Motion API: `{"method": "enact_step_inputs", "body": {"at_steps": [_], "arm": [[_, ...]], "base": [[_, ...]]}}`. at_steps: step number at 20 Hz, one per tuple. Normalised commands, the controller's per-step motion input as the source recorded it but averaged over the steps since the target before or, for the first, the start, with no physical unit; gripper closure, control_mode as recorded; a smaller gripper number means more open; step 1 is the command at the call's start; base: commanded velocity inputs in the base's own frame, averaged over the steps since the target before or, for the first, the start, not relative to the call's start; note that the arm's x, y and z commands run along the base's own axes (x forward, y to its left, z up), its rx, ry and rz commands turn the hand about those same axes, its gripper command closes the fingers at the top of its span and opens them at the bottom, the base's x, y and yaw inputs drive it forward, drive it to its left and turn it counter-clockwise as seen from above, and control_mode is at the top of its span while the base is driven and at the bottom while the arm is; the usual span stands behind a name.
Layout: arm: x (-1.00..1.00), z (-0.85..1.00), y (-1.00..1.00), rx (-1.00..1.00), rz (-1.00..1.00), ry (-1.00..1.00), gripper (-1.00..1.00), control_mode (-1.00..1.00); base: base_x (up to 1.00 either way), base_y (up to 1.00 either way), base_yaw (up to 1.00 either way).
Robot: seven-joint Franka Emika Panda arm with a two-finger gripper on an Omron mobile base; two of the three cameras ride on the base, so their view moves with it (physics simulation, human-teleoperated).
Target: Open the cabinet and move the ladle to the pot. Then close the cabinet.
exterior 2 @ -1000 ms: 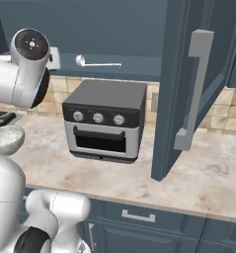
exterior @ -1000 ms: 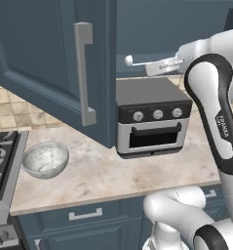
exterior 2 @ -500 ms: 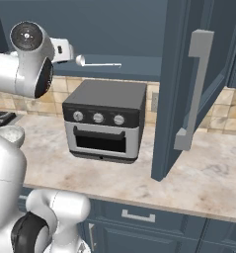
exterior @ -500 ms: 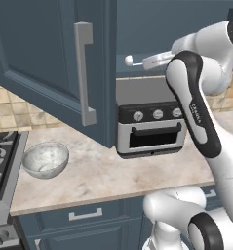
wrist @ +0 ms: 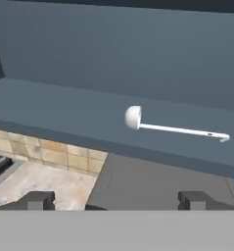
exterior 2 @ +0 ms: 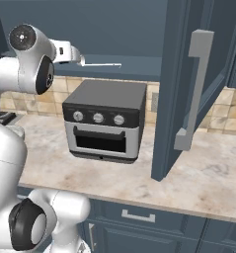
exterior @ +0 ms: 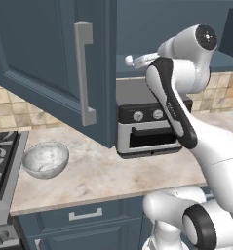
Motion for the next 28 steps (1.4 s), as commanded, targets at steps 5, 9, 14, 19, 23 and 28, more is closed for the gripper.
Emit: {"method": "enact_step_inputs", "body": {"at_steps": [5, 9, 14, 19, 23, 28], "arm": [[0.57, -0.14, 0.0, 0.0, -0.08, 0.0, -1.0, -1.0], [0.61, 0.0, 0.0, 0.0, -0.06, 0.0, -1.0, -1.0], [0.53, -0.01, 0.0, 0.0, -0.03, 0.0, -1.0, -1.0], [0.45, -0.05, 0.0, 0.0, -0.01, 0.0, -1.0, -1.0], [0.35, -0.09, 0.0, 0.0, 0.0, 0.0, -1.0, -1.0], [0.31, -0.21, 0.0, 0.0, 0.0, 0.0, -1.0, -1.0]], "base": [[0.0, 0.0, 0.0], [0.0, 0.0, 0.0], [0.0, 0.0, 0.0], [0.0, 0.0, 0.0], [0.0, 0.0, 0.0], [0.0, 0.0, 0.0]]}}
